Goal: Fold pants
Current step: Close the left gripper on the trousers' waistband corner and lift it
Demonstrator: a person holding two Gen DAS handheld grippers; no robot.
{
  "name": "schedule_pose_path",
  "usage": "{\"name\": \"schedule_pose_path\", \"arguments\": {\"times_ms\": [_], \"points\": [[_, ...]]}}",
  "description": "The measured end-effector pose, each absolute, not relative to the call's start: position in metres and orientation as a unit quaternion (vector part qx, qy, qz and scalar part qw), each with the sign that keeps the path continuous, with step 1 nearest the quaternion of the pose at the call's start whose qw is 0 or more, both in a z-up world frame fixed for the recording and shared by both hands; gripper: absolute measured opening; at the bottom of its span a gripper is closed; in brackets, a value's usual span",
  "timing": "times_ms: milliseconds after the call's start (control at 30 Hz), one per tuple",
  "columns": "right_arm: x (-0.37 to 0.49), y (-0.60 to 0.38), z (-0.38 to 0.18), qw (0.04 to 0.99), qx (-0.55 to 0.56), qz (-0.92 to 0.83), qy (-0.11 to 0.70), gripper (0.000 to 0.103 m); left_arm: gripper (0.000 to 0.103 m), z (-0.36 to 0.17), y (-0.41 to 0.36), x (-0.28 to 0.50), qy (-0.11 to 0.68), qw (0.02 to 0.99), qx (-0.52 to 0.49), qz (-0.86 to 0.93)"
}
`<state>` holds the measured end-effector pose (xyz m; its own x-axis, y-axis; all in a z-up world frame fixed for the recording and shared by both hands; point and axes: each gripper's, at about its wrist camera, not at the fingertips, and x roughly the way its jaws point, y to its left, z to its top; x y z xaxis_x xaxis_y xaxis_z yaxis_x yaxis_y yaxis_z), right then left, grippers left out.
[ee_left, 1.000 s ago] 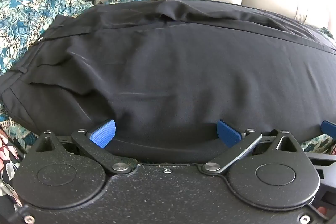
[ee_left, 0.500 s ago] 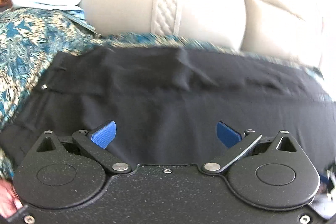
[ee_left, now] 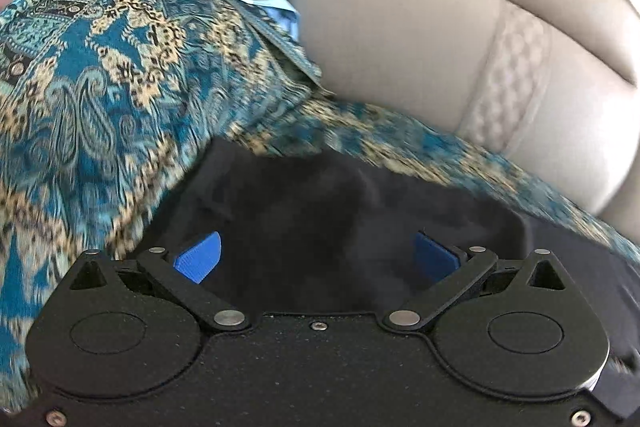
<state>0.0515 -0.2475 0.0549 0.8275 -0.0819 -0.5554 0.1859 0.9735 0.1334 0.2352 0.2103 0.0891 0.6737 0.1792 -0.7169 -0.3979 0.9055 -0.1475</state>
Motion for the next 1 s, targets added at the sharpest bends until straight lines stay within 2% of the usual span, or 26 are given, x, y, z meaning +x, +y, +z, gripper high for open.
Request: {"name": "schedule_pose_path", "arguments": {"times_ms": [233,467,633,800,1000], "points": [[0.106,-0.281,0.072,0.945,0.111,-0.102,0.291,0.103,0.103,0.072,0.239,0.289,0.375,0.888,-0.143,0.223],[0.196,-0.325,0.083,0.914,0.144,-0.14,0.352,0.103,0.103,0.051,0.266,0.329,0.386,0.858,-0.173,0.292],[0.257,-0.362,0.088,0.891,0.162,-0.22,0.362,0.103,0.103,0.035,0.273,0.345,0.387,0.848,-0.177,0.316],[0.301,-0.377,0.076,0.871,0.197,-0.242,0.38,0.103,0.103,0.018,0.275,0.359,0.404,0.832,-0.177,0.336],[0.345,-0.351,0.055,0.866,0.162,-0.246,0.405,0.103,0.103,0.003,0.276,0.369,0.428,0.811,-0.193,0.35]]}}
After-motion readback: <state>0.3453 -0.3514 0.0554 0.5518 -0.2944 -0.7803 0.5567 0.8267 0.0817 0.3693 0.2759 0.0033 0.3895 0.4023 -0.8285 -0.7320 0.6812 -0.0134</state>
